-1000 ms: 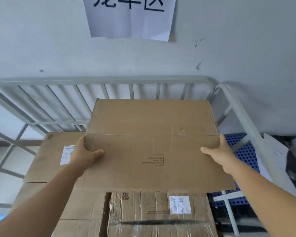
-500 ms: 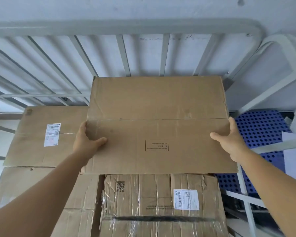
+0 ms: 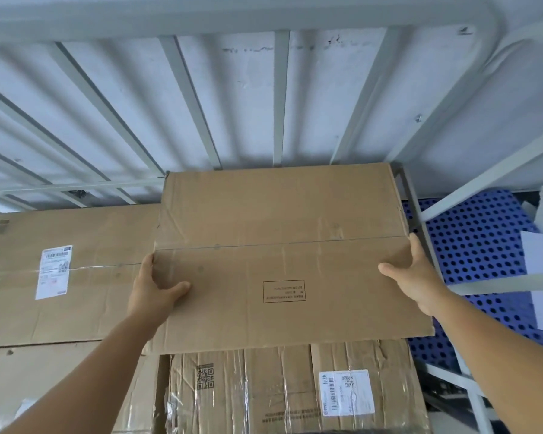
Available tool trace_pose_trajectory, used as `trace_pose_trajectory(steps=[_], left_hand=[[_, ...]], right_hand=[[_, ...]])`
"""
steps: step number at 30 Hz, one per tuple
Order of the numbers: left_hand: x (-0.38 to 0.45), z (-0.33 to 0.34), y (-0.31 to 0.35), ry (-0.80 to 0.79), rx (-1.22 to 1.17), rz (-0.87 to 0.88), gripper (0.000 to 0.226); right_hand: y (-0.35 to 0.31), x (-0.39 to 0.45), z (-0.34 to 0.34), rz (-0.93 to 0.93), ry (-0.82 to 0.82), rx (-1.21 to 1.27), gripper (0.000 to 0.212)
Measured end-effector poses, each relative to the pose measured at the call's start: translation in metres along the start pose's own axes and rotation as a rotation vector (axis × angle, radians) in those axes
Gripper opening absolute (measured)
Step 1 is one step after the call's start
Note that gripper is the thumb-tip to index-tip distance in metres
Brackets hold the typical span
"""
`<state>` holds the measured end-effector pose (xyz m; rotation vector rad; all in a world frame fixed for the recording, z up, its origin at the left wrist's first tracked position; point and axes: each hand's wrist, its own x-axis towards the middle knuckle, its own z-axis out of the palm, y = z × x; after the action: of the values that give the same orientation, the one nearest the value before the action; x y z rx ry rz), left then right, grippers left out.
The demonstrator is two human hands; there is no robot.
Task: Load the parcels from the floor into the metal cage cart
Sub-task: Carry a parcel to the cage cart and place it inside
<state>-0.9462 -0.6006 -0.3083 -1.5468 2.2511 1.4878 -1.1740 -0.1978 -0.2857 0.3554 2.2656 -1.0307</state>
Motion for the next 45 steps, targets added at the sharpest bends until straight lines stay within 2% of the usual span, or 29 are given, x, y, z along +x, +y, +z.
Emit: trace_pose_trajectory(steps=[13, 19, 22, 25, 29, 38, 45], left_hand=[[0.023, 0.02, -0.027, -0.001, 0.055, -0.028, 0.098], [0.013, 0.02, -0.015, 0.009, 0.274, -0.041, 0.099], [-0.006, 0.023, -0.004, 0.008, 0.422, -0.028, 0.093], [-0.031, 0.02, 0.004, -0.056, 0.577, 0.01, 0.088], [-0.072, 0.009, 0.025, -0.114, 0.751, 0.044, 0.091], [-0.189, -0.047, 0.08, -0.038, 0.878, 0.202, 0.08], [-0.284, -0.109, 0.081, 0.098, 0.85, 0.215, 0.077]], right_hand=[[0.021, 0.038, 0.027, 0.016, -0.028, -0.048, 0.101], [0.015, 0.029, 0.031, 0.025, -0.01, -0.174, 0.101], [0.008, 0.013, 0.033, 0.003, 0.008, -0.398, 0.099], [0.001, -0.015, 0.034, -0.076, 0.009, -0.698, 0.097], [-0.011, -0.061, 0.033, -0.226, -0.046, -0.905, 0.096], [-0.06, -0.18, 0.027, -0.51, -0.096, -0.977, 0.088], [-0.093, -0.269, 0.04, -0.772, -0.136, -1.038, 0.086]])
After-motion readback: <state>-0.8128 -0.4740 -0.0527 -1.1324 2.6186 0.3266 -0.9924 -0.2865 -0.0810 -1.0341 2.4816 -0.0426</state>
